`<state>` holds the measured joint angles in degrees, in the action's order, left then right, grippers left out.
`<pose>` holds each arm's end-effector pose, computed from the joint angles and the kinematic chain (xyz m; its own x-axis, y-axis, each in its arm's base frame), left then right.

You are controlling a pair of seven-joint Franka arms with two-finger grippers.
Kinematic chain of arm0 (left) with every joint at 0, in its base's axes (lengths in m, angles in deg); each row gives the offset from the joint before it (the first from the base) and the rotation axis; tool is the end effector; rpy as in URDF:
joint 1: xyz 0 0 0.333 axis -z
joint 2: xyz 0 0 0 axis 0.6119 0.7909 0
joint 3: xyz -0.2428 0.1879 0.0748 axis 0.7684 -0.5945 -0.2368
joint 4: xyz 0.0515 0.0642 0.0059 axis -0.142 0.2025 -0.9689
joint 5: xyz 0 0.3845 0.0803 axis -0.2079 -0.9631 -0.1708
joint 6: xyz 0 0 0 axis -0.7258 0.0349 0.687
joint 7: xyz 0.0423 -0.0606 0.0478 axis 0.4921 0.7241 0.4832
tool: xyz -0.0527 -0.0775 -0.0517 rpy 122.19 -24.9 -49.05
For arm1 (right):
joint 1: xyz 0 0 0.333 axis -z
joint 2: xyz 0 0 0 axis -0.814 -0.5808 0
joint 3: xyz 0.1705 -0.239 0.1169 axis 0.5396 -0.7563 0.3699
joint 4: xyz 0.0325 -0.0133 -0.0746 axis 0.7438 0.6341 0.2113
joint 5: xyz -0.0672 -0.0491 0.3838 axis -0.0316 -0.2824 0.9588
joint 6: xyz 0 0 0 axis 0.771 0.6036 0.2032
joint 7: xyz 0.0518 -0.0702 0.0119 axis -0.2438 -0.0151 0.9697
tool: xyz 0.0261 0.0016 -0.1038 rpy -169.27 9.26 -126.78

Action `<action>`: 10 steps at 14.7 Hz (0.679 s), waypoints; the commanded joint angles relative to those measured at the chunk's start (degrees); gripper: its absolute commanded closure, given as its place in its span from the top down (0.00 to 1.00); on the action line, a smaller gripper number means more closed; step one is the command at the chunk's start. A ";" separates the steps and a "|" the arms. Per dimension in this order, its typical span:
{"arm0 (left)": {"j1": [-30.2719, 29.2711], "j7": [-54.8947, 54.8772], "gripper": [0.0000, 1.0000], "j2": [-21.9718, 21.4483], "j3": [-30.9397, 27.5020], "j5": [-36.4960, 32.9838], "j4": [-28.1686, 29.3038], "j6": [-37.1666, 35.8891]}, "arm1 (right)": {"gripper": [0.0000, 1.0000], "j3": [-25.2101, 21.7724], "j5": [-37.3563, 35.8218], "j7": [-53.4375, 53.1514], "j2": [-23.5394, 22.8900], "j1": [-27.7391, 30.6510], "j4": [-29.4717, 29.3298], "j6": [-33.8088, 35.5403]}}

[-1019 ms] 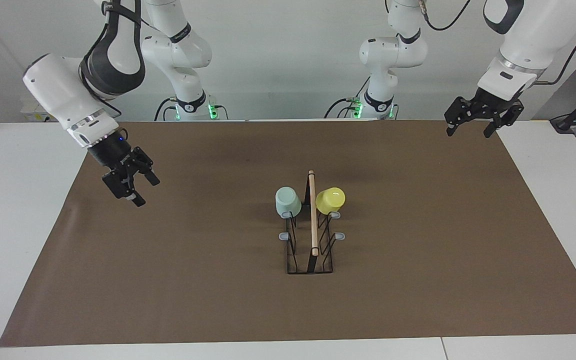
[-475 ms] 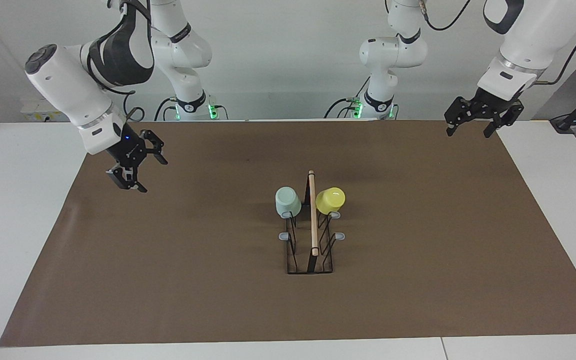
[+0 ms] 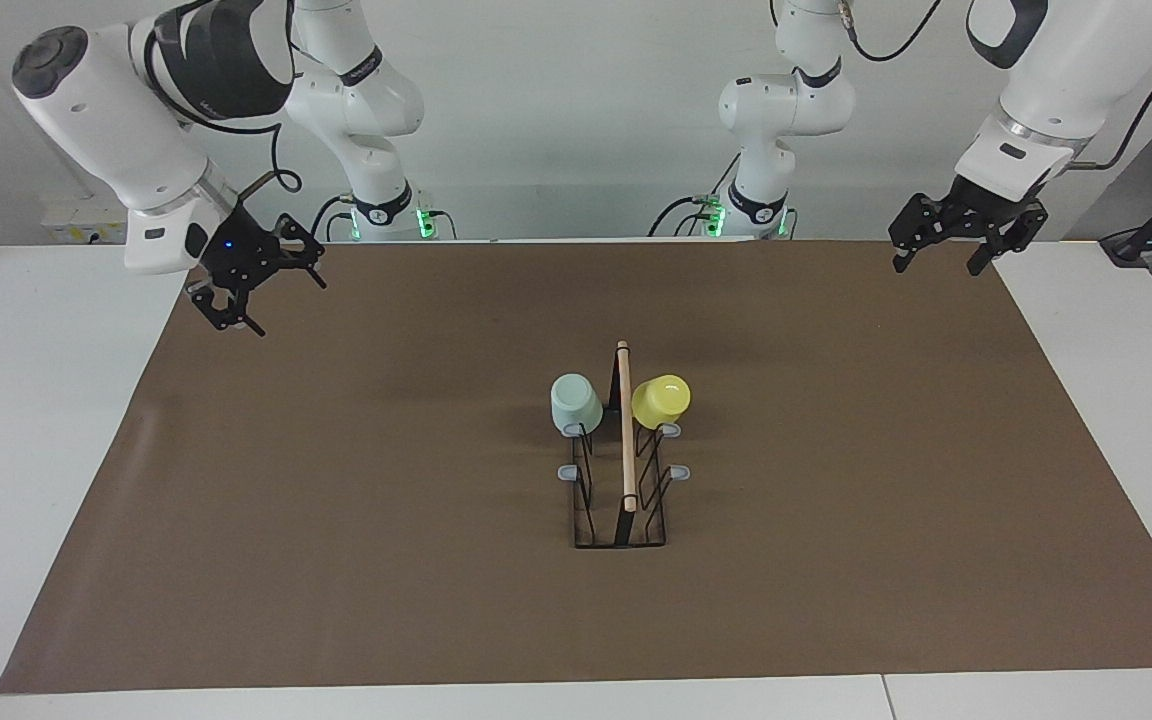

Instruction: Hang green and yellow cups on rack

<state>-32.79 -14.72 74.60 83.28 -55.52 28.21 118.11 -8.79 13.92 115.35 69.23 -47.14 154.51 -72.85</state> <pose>0.5448 -0.0240 0.6305 0.9912 -0.1318 0.0093 -0.1319 -0.9912 0.0132 0.5484 -0.0078 0.5736 0.8061 0.5879 0.0675 0.5881 -0.7832 -0.2016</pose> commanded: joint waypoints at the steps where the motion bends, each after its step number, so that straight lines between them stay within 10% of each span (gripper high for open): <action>1: 0.25 0.77 1.00 -1.73 -0.12 -0.20 1.74 0.07 | 1.00 0.47 -4.13 -7.22 -2.51 0.30 -7.50 7.58; 10: 0.42 0.59 1.00 -1.64 -0.03 -0.20 1.48 -0.02 | 1.00 0.74 -5.28 -28.24 0.28 -1.37 -8.85 16.42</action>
<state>-32.79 -14.71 74.59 83.37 -55.52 28.20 118.11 -8.13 9.38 89.70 68.76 -48.33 144.33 -55.00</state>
